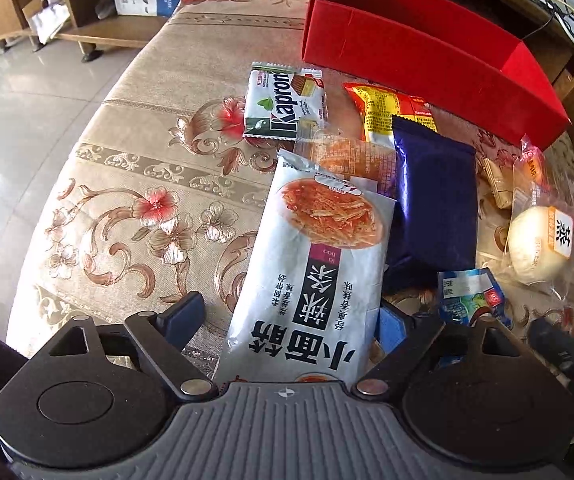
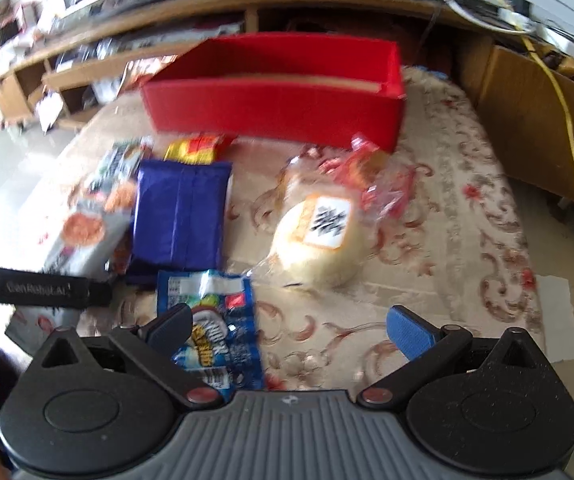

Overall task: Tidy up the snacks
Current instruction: 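Grasp the white noodle-snack bag with the left gripper while the right grasps the blue sausage packet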

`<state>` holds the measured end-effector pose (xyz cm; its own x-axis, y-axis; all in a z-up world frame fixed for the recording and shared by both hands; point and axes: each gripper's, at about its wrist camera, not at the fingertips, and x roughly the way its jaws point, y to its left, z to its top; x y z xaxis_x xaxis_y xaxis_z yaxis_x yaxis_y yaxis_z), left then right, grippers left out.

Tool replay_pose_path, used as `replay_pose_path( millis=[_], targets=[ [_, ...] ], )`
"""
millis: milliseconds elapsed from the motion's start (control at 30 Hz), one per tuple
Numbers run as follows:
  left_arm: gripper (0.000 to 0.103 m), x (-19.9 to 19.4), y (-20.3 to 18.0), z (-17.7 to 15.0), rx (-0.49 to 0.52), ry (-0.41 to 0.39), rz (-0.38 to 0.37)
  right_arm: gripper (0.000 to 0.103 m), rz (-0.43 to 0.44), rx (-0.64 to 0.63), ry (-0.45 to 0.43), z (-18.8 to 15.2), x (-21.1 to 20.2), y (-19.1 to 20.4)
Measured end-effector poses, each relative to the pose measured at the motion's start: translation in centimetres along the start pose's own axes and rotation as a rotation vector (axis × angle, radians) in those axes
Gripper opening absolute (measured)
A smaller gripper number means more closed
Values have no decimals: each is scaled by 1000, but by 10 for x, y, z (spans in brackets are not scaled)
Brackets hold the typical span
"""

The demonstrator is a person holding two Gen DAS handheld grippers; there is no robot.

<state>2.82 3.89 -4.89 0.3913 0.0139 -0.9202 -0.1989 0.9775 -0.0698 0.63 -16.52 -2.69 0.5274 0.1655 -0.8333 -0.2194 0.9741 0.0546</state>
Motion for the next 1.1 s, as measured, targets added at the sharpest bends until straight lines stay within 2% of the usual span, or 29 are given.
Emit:
replay_pose_path(
  millis=[400,500,733,867,900,967,1100],
  targets=[
    [100,6,2,4,33,-13,-25,103,-7,-136,62,3,38,35],
    [102,8,3,3,43,-12,-30,103,41,-110,119,2,48,31],
    [103,10,-3,1,80,-11,-13,103,27,-132,141,3,48,35],
    [101,11,-6,-1,103,-9,-7,81,39,-158,127,2,40,38],
    [101,10,-5,-1,97,-9,-10,79,39,-161,124,0,38,39],
    [98,7,-2,-1,84,-11,-14,69,42,-153,122,-2,34,36],
    [94,4,0,-3,88,-19,-12,61,58,-103,129,-4,28,24]
  ],
)
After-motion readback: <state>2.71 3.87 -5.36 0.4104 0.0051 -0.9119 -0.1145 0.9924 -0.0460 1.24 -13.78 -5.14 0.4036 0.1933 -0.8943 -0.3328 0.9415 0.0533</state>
